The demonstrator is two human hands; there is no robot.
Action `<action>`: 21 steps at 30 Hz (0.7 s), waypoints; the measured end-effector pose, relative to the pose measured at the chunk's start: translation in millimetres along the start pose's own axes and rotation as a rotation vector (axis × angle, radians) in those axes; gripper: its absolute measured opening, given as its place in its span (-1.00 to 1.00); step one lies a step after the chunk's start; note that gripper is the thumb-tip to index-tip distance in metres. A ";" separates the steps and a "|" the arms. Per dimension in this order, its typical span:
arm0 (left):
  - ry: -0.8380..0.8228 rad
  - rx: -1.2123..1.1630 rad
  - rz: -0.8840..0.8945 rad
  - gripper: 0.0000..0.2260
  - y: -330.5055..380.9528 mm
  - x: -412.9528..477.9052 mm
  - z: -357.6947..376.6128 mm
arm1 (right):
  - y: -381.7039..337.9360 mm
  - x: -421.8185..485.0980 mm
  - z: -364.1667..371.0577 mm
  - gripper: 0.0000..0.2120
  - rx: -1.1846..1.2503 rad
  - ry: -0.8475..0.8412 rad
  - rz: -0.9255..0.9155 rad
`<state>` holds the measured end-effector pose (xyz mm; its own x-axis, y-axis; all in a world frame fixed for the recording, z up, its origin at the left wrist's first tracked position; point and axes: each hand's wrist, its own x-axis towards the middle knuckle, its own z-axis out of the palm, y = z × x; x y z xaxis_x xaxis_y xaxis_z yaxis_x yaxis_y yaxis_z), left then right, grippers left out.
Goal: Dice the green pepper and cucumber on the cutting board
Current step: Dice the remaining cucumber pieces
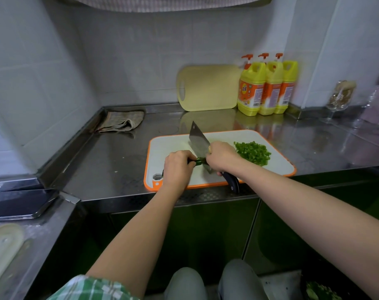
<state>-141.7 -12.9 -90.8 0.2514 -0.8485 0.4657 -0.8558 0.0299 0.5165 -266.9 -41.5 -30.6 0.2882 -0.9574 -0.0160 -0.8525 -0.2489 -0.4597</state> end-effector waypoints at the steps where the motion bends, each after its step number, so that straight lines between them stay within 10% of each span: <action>1: 0.001 -0.008 -0.005 -0.91 0.2 0.0 -0.4 | 1.9 0.6 -1.9 -0.89 0.007 0.025 -0.011; 21: -0.016 -0.013 -0.012 -0.93 0.6 0.6 -1.4 | 5.5 1.5 -4.9 -0.90 0.005 -0.046 -0.003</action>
<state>-141.5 -12.7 -89.2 0.2543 -0.8569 0.4483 -0.8469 0.0265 0.5311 -273.3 -45.1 -28.9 0.3107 -0.9489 -0.0558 -0.8496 -0.2510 -0.4639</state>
